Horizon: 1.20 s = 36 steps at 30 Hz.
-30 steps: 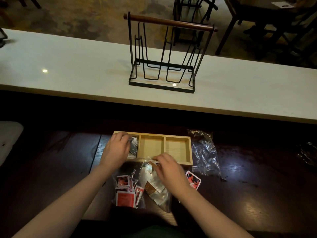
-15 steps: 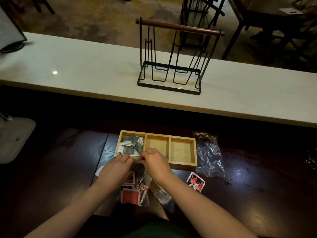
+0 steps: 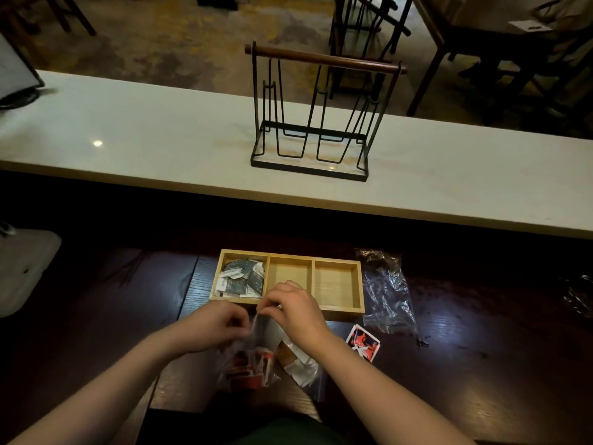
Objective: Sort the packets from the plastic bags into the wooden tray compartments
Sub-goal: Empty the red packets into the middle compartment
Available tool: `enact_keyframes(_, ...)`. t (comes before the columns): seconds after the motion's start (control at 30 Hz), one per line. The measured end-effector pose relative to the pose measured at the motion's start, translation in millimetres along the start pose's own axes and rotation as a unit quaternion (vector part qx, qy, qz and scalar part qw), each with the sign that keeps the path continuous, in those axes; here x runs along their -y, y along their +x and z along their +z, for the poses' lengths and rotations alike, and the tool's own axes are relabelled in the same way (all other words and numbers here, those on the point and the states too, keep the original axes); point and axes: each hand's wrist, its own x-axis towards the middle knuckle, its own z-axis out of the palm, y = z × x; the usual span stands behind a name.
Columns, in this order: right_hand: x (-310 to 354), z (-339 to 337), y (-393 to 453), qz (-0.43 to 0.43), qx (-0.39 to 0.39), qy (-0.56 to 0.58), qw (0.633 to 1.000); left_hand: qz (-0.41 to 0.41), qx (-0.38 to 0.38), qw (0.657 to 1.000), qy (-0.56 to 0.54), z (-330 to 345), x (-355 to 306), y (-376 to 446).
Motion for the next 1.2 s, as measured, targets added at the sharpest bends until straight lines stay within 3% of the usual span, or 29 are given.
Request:
enact_keyframes(0.17, 10.9, -7.1, -11.0, 0.106, -0.084, 0.162, 0.978, 0.001, 0.029, 0.983, -0.184, -16.2, -10.7, -15.6)
enact_keyframes(0.33, 28.9, -9.6, -20.0, 0.19, -0.011, 0.372, 0.909, -0.004, -0.019, 0.96, -0.279, -11.0, -19.4, -12.4)
enact_keyframes(0.43, 33.3, -12.0, -21.3, 0.242, 0.0, 0.41, 0.88, -0.005, -0.045, 0.963, -0.267, 5.3, -25.2, -5.7)
enact_keyframes(0.57, 33.2, -18.7, -28.8, 0.297, 0.006, 0.497, 0.815, -0.032, -0.087, 0.955, -0.283, 23.4, -31.1, -1.5)
enact_keyframes(0.73, 32.4, -7.9, -44.6, 0.319, 0.011, 0.46, 0.828, -0.08, -0.122, 0.945, -0.291, 49.3, -35.4, -12.4)
enact_keyframes(0.83, 35.0, -4.5, -46.9, 0.337, 0.007, 0.49, 0.804, -0.088, -0.093, 0.931, -0.343, 46.3, -32.0, -19.2)
enact_keyframes(0.9, 39.3, -8.5, -44.3, 0.323, -0.003, 0.513, 0.795, -0.087, -0.067, 0.901, -0.419, 39.2, -29.2, -21.3)
enact_keyframes(0.97, 44.9, -15.7, -41.5, 0.283, -0.001, 0.508, 0.813, -0.078, -0.055, 0.858, -0.504, 32.0, -27.4, -22.1)
enact_keyframes(1.03, 52.4, -26.3, -39.1, 0.237, 0.007, 0.454, 0.859, -0.063, -0.053, 0.818, -0.569, 27.1, -24.5, -19.8)
enact_keyframes(1.13, 66.5, -40.7, -36.2, 0.155, 0.017, 0.312, 0.937, -0.051, -0.074, 0.791, -0.605, 21.6, -26.9, -17.1)
enact_keyframes(1.2, 71.8, -42.7, -35.0, 0.115, -0.006, 0.215, 0.97, -0.036, -0.087, 0.782, -0.616, 18.5, -31.4, -17.3)
